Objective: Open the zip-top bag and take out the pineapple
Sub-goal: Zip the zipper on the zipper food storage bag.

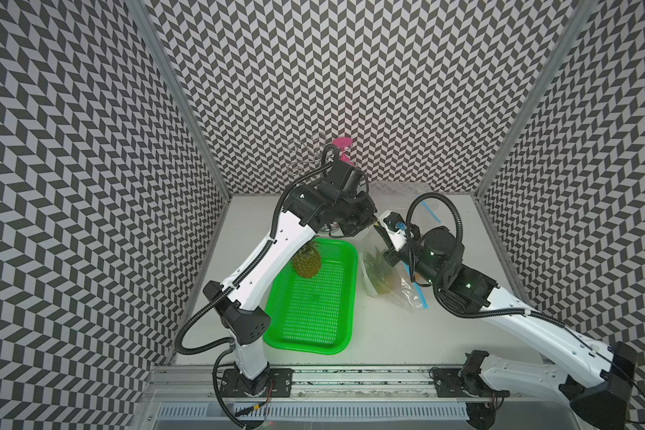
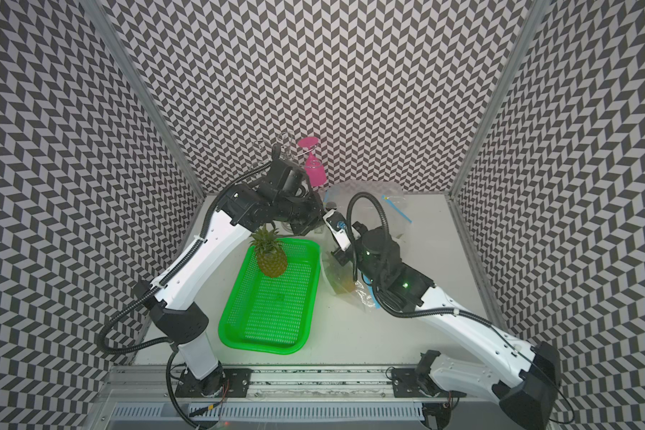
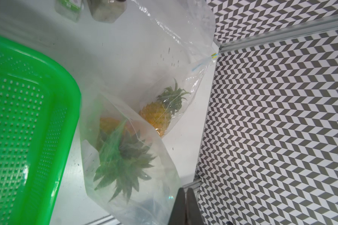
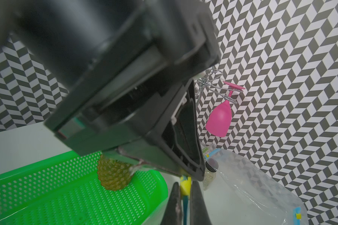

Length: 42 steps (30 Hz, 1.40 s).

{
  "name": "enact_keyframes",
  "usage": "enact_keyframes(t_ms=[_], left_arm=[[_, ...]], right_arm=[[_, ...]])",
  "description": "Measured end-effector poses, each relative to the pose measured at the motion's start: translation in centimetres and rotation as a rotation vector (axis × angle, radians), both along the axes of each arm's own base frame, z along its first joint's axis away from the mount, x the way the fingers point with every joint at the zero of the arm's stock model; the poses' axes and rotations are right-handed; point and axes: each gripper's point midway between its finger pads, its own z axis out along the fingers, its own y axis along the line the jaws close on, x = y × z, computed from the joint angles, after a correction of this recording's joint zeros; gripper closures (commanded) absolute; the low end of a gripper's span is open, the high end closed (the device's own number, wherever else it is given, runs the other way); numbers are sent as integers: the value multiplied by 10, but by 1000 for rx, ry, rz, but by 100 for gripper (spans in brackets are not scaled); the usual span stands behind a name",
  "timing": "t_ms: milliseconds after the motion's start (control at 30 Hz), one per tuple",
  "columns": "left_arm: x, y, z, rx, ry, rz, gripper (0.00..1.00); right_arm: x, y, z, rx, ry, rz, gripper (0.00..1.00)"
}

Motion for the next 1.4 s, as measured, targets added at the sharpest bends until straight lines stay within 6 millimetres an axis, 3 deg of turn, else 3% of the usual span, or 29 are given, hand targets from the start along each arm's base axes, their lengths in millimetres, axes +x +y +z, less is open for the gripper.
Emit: enact_keyframes(t_ms=[567,733,967,1267,1400], left_arm=[[18,17,3,-58,15,1,100],[27,27,3,-57,8,21,100],[25,28,6,-63,6,16,100],[25,29,8,-64,2,18,100],[25,29,7,-64,2,18,100]], right_arm=[[4,-6,-8,27,47,12,100],[-7,-6,-21,41,138,60,100],[-19,-12,-26,57,198,72,100],[-36,-9,-48,89,387,110,100],[-50,-16,-58,129,472,108,100]])
